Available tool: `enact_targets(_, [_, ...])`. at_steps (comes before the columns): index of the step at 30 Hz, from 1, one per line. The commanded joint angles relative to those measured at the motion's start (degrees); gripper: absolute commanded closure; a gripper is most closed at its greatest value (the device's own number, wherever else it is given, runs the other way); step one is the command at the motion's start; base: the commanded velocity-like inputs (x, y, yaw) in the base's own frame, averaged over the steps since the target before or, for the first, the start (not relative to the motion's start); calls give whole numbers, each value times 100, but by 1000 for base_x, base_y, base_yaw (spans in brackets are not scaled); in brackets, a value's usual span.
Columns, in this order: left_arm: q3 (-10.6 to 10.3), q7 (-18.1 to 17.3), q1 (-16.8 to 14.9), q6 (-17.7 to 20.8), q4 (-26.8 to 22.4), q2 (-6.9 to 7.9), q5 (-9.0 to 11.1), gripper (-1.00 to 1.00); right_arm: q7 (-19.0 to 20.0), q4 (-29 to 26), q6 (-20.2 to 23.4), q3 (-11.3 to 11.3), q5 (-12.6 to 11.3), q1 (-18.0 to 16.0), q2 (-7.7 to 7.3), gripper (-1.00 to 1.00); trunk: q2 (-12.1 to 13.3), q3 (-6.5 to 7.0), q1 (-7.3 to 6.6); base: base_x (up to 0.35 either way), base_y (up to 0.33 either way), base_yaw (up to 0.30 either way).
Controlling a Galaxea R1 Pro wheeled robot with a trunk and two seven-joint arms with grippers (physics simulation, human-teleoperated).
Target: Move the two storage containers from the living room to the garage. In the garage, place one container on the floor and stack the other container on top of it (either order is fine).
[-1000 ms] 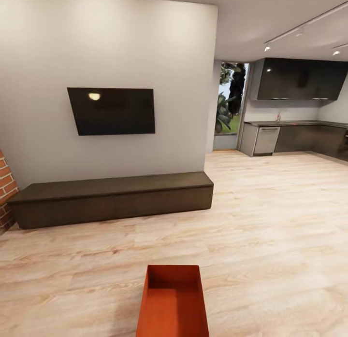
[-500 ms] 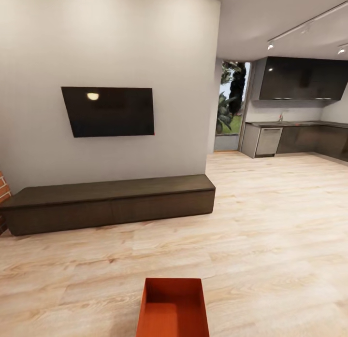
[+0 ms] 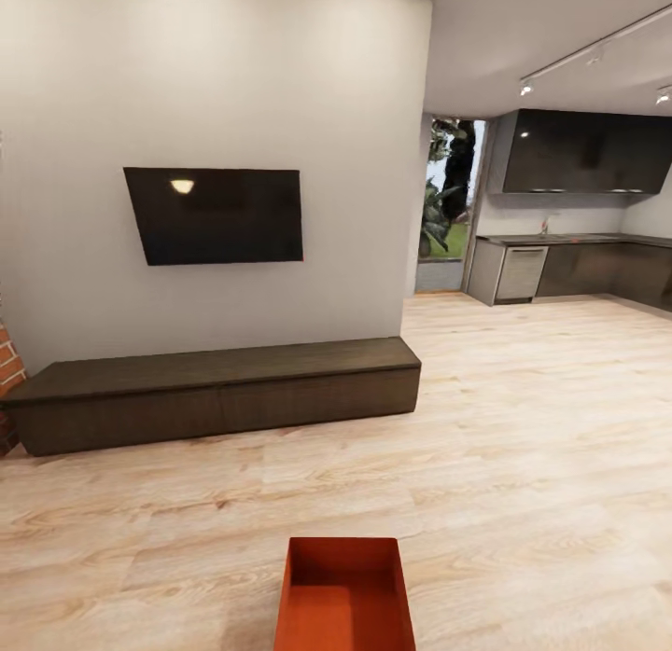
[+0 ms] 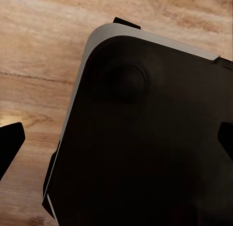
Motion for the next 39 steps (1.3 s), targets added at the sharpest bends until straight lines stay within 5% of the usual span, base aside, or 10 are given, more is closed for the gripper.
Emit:
enact_targets(1, [2, 6, -1, -10, -2, 2, 16, -100, -2, 16, -32, 45, -57, -6, 0, -100, -3, -5, 0, 0, 43, 0])
enact_targets(39, [2, 6, -1, -10, -2, 7, 16, -100, 55, 11, -32, 44, -74, -6, -9, -100, -3, -64, 0, 0, 2, -24])
